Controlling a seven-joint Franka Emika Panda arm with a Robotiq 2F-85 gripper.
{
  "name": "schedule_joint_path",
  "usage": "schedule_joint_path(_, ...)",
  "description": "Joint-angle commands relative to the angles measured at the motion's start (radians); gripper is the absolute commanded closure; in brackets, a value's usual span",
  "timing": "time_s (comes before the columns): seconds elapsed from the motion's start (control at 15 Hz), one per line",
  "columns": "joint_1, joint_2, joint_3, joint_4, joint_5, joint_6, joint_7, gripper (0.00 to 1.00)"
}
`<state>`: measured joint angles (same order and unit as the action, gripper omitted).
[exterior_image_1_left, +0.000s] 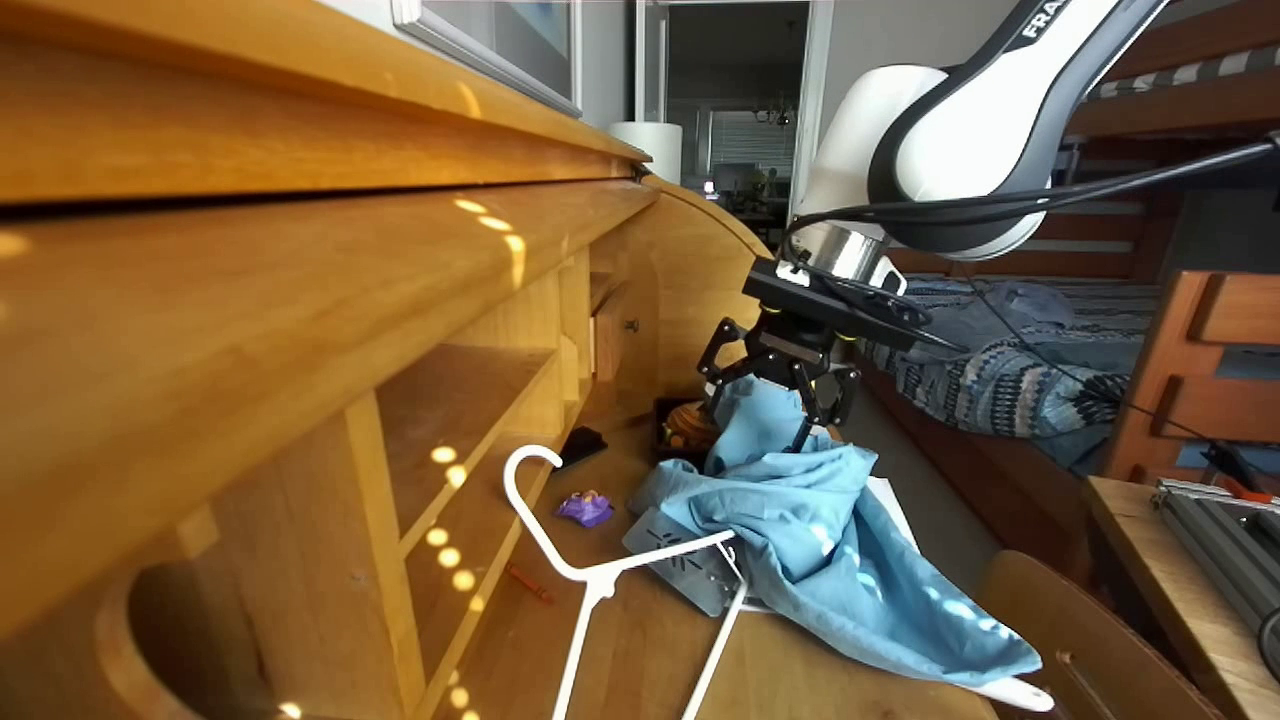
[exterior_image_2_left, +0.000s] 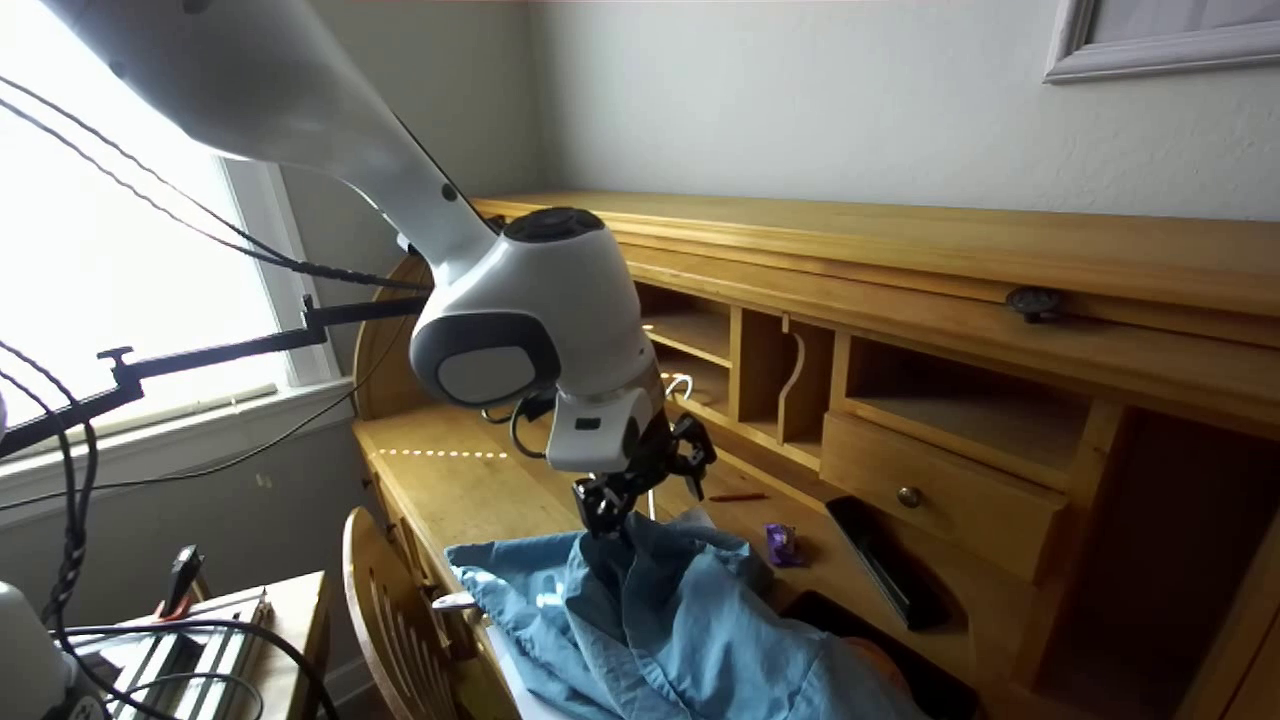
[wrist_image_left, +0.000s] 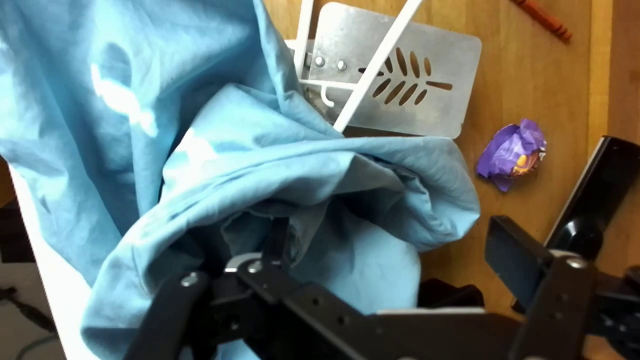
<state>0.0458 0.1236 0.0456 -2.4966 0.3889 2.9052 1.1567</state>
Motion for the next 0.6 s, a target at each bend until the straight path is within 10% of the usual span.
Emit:
schedule_joint_path(0.0,0.004,-0.003,-0.007,-0.012,0.041,0.014,0.042,0.00)
schedule_joint_path(0.33,0.001,0.018,-0.015,-0.016,0.035,-0.002,0.086,0.00)
schedule_joint_path(0.53,0.003,0.042,-0.013,-0.016,0.035,0.000,0.103,0.29)
